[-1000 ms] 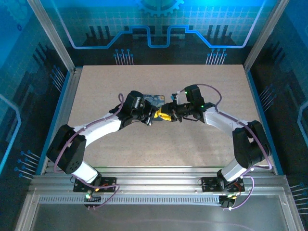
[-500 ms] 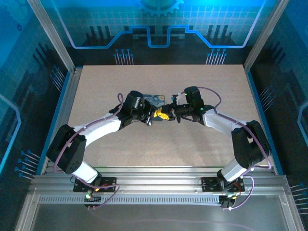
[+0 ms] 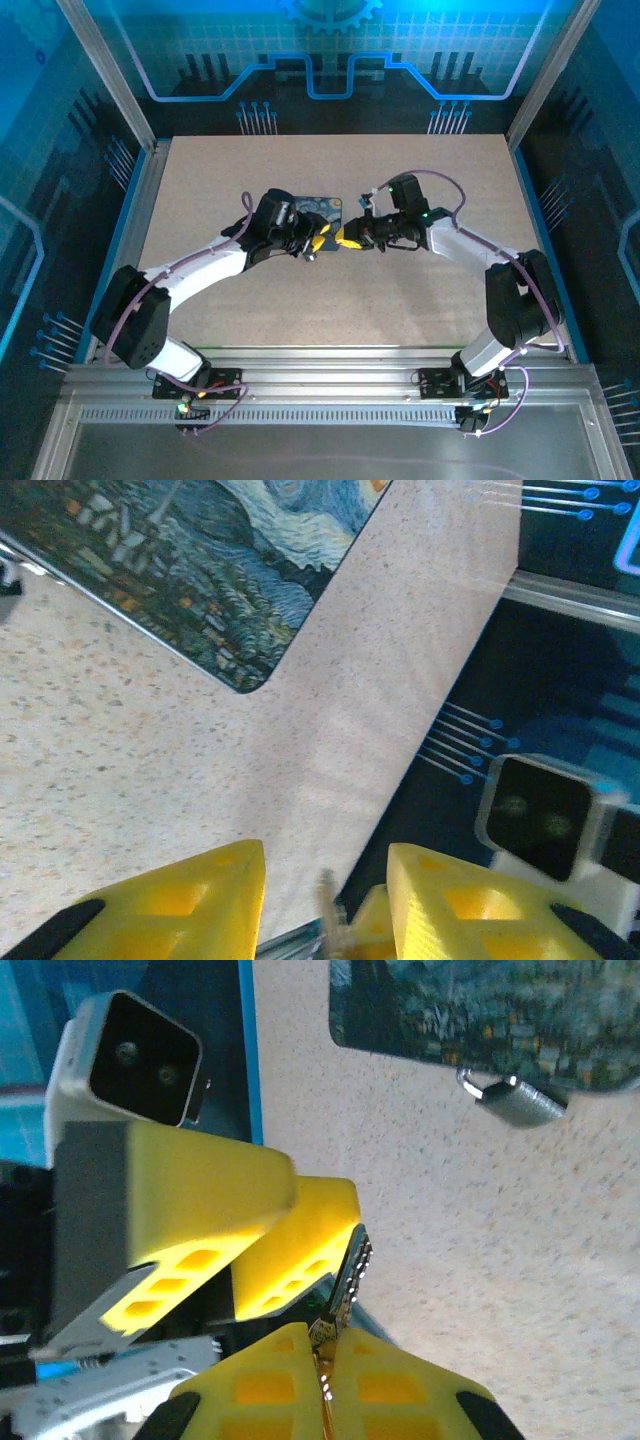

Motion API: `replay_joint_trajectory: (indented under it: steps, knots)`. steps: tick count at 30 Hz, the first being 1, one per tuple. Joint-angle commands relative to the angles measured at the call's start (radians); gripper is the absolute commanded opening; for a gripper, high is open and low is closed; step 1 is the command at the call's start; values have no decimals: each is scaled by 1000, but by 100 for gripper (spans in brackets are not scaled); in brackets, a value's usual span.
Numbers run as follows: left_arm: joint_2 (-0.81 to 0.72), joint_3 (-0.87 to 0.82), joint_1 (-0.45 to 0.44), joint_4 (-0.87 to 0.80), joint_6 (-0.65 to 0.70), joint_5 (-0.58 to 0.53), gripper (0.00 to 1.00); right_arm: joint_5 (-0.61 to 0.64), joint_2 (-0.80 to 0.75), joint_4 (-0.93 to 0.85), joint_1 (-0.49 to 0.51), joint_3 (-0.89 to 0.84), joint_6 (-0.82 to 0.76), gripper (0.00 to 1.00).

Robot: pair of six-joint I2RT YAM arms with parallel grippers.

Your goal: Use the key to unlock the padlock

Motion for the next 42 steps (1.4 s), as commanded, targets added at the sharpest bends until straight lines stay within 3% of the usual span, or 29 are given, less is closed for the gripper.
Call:
replay_joint_trajectory:
  steps: [1, 6, 11, 23, 31, 42]
  knots:
    - [-18, 52, 13, -106, 131, 36, 38, -47, -24, -208, -23, 59, -383, 1]
    - [1, 108, 15, -160, 203, 77, 40, -51, -27, -323, -22, 100, -619, 1]
    - [0, 97, 21, -98, 155, 112, 41, -39, -40, -357, -8, 99, -723, 2]
    - [1, 96, -5, -91, 133, 149, 35, 10, -62, -214, 11, 74, -646, 3]
    - [1, 96, -5, -89, 134, 152, 27, 21, -31, -202, 12, 105, -629, 3]
    - [7, 84, -5, -61, 117, 157, 23, 16, -28, -179, 21, 103, -610, 3]
